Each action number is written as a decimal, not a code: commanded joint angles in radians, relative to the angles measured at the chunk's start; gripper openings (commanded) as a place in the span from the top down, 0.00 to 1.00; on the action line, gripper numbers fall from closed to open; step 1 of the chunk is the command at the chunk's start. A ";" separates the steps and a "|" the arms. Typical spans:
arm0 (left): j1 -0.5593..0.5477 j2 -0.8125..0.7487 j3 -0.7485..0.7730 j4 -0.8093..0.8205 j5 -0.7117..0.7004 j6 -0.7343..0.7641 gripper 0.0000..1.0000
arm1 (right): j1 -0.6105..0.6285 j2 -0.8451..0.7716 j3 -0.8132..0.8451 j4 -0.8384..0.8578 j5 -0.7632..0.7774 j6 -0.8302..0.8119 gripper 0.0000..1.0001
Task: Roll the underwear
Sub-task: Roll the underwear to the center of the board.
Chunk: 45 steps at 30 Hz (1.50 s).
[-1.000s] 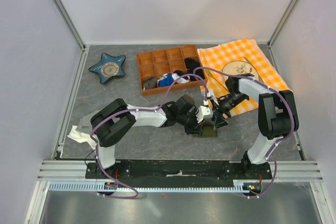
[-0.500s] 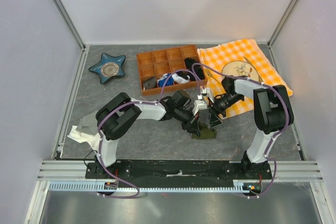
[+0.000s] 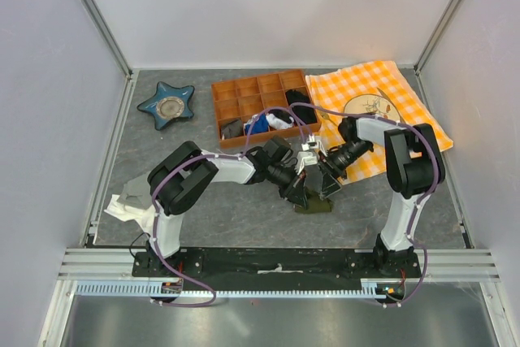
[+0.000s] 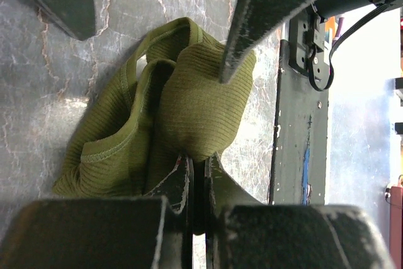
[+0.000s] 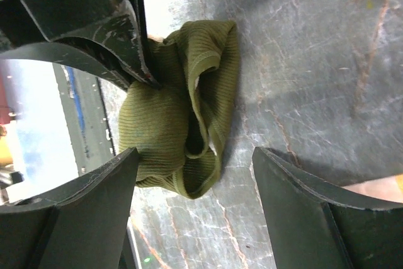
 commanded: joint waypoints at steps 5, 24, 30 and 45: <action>0.004 0.084 0.000 -0.109 -0.185 -0.135 0.98 | 0.111 0.075 0.046 -0.193 -0.106 -0.131 0.17; 0.004 0.056 -0.028 -0.051 -0.270 -0.180 0.98 | 0.203 0.122 -0.021 -0.046 0.040 0.020 0.49; 0.004 0.025 -0.055 -0.019 -0.309 -0.204 0.97 | 0.204 0.128 -0.012 -0.066 0.028 0.006 0.68; 0.006 -0.142 -0.198 0.130 -0.419 -0.249 0.42 | 0.200 0.134 0.005 -0.108 -0.020 -0.051 0.80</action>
